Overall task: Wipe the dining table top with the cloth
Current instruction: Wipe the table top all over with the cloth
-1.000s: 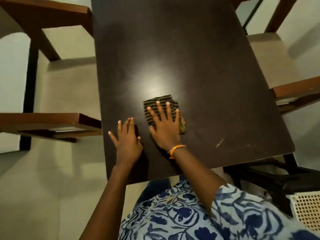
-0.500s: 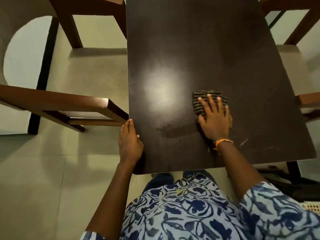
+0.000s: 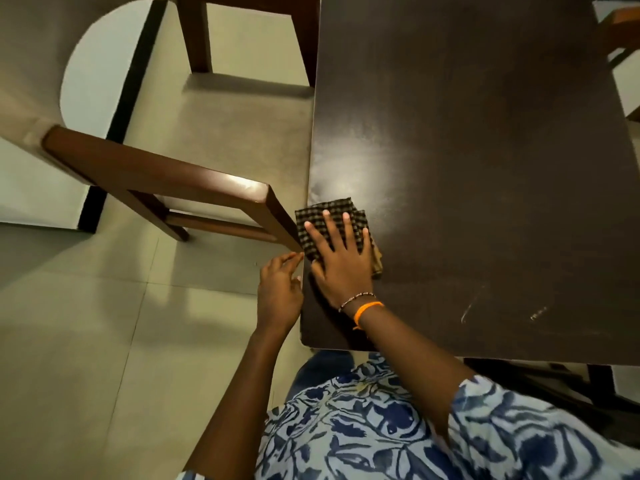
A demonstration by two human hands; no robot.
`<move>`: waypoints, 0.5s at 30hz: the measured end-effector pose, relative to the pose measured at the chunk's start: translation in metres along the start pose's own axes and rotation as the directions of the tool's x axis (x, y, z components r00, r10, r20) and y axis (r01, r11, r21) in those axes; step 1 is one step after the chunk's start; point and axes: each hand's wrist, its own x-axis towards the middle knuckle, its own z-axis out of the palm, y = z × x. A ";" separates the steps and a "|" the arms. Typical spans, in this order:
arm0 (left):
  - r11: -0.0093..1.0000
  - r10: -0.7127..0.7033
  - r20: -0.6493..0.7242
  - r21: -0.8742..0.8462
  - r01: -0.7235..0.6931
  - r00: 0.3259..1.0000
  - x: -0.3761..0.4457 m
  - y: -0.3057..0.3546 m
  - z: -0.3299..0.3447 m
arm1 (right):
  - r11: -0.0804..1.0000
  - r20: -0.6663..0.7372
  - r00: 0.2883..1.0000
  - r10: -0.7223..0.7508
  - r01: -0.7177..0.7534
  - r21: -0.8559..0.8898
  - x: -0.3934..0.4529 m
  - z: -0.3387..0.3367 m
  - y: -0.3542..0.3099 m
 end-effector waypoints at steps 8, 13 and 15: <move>1.000 -0.018 0.095 -0.013 0.019 0.995 0.000 -0.009 -0.006 | 0.991 0.086 0.993 -0.077 0.085 -0.099 0.100 -0.032 0.033; 0.998 -0.065 0.118 -0.004 0.066 0.991 0.002 -0.013 -0.004 | 0.997 0.243 0.969 -0.048 0.062 -0.053 0.156 -0.053 0.039; 0.995 -0.099 0.122 -0.022 0.102 0.988 0.001 -0.013 -0.003 | 0.995 0.243 0.968 -0.057 0.074 -0.061 0.145 -0.051 0.035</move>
